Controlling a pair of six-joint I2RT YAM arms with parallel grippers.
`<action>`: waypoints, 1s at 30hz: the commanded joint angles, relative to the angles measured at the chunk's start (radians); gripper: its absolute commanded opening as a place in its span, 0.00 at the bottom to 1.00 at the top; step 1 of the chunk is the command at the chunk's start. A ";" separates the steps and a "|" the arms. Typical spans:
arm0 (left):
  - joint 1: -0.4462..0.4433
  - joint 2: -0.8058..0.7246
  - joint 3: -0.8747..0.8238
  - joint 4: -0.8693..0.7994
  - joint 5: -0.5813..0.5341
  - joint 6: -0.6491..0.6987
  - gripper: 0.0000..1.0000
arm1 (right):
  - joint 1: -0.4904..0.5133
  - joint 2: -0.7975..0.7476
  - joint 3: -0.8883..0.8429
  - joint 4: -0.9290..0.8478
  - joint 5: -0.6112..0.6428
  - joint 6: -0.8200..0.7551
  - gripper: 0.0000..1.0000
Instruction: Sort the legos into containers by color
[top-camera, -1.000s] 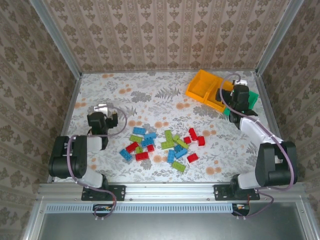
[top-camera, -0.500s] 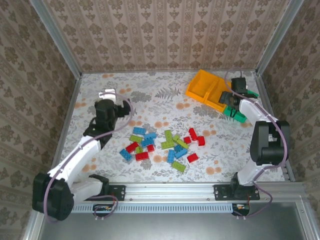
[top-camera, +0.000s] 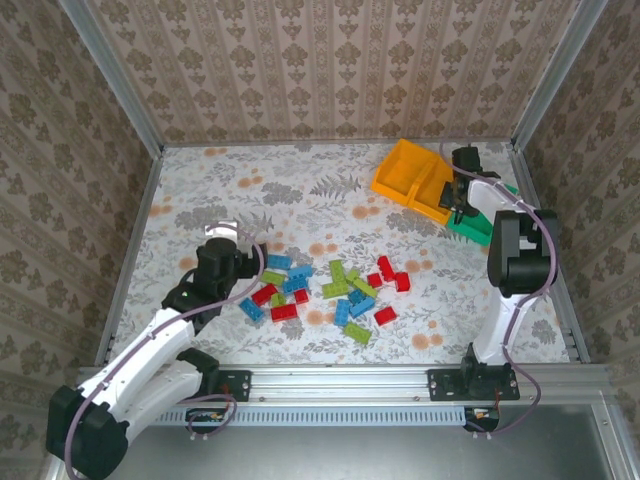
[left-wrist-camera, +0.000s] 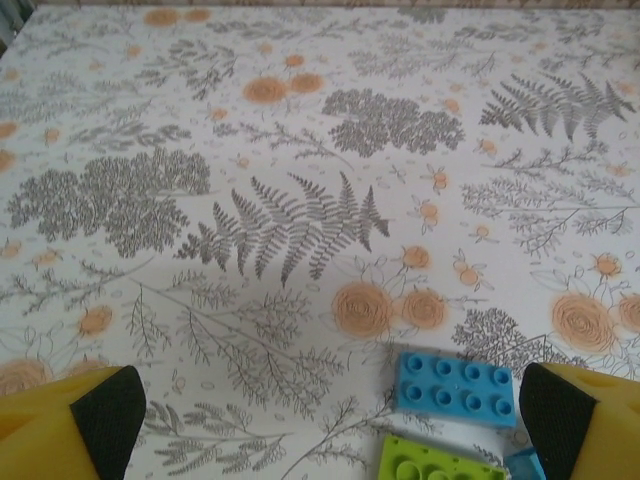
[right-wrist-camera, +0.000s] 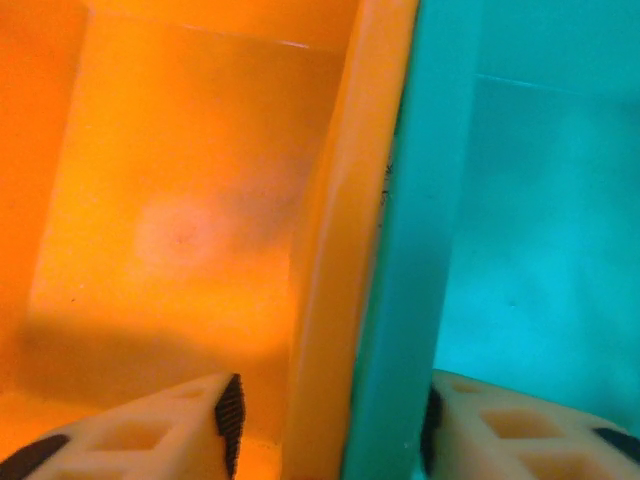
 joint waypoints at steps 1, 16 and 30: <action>-0.007 -0.013 -0.012 -0.086 -0.020 -0.056 1.00 | 0.040 0.008 0.028 -0.047 -0.009 -0.028 0.42; -0.035 -0.041 -0.070 -0.109 -0.026 -0.164 1.00 | 0.291 -0.025 0.027 0.004 -0.027 -0.065 0.25; -0.132 -0.067 -0.078 -0.160 -0.072 -0.208 1.00 | 0.380 -0.156 -0.054 0.035 -0.030 -0.013 0.75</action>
